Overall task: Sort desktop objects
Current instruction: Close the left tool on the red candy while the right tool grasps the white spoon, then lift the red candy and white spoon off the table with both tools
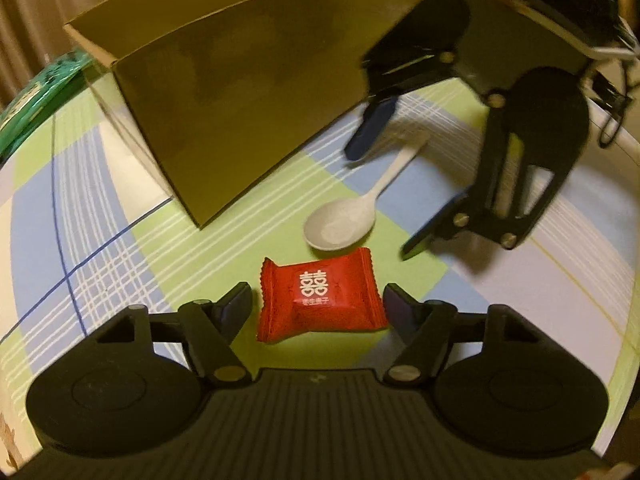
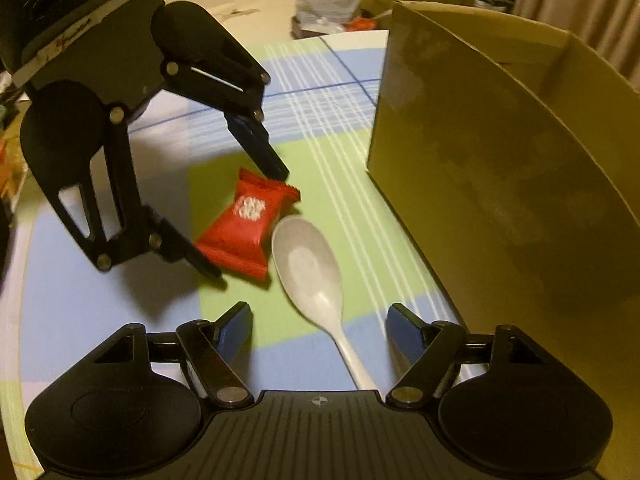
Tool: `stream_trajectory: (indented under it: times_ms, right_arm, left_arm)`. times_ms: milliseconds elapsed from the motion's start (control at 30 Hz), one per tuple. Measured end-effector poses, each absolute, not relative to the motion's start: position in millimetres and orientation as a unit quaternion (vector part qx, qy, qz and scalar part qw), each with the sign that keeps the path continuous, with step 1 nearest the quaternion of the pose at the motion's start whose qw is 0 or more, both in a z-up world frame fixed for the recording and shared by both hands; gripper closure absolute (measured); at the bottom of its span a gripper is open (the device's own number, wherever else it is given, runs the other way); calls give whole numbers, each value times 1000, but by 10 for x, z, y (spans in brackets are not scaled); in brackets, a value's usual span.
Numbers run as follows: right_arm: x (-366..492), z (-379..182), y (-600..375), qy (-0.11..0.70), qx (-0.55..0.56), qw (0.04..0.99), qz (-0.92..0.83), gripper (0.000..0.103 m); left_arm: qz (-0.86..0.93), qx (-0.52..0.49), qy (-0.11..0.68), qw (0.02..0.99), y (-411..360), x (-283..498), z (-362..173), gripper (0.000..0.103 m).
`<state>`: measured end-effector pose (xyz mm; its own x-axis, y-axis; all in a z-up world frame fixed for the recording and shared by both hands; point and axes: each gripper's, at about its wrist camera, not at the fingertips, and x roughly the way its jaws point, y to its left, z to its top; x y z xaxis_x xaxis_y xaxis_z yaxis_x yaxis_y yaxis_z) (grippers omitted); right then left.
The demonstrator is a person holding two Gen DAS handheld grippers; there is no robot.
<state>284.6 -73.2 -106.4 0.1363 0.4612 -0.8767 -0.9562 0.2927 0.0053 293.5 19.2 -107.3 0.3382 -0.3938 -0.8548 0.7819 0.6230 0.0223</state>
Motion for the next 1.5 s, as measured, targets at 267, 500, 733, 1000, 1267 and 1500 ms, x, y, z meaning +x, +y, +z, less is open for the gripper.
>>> stream_trajectory:
  times_ms: [267,500,733,1000,1267,1500]
  right_arm:
    - [2939,-1060,-602,420,-291,676,531,44]
    - [2806,-1007,-533,418,-301,666,540,70]
    - [2621,-952,-557,413,-319,675,520,76]
    - [2528,-907,-864,455,-248,722,458,76]
    - [2289,-786,-1076,488,-169,774,366,76]
    - [2147,-645,-1317,487,-95,811,311,76]
  left_arm:
    - [-393,223,432,781,250,2917,-1080,36]
    - [-402,218,439,773,241,2994,-1091,35]
    - [-401,191,458,770,262,3095,-1047,35]
    - [-384,211,460,772,168,3060,-1045,37]
    - [-313,174,479,801,205,2977,-961,64]
    - [-287,153,470,821,223,2650,-856,66]
